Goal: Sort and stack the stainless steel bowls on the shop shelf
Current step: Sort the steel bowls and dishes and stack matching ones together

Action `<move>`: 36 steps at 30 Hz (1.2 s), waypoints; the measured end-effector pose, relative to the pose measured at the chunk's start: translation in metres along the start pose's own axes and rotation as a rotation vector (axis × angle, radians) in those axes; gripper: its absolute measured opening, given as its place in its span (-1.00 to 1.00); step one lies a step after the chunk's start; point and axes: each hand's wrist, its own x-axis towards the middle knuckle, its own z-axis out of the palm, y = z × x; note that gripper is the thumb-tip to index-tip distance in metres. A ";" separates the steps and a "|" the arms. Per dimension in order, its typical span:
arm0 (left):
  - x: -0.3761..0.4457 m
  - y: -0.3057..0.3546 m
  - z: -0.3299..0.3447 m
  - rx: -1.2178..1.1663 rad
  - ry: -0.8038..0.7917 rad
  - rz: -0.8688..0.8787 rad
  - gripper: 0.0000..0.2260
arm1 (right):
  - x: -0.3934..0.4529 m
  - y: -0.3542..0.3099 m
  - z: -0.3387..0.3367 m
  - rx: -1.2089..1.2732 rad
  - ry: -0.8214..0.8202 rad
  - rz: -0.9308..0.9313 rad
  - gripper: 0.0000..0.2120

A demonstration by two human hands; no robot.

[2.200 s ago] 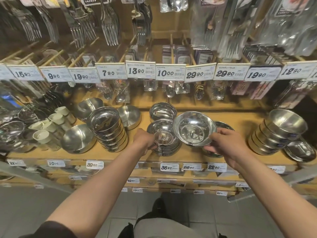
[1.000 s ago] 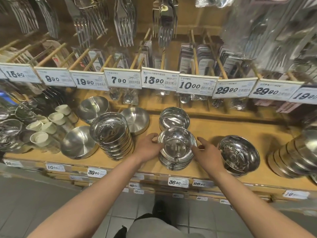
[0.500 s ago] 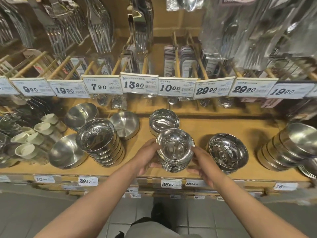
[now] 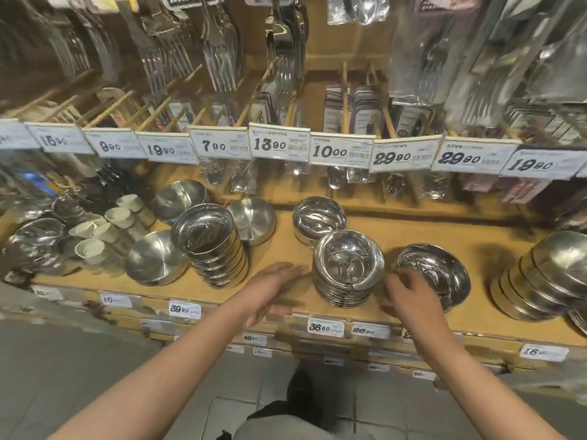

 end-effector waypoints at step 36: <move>0.030 -0.015 -0.215 -0.167 0.131 0.031 -0.71 | 0.025 -0.046 0.276 0.389 -0.431 0.255 -0.70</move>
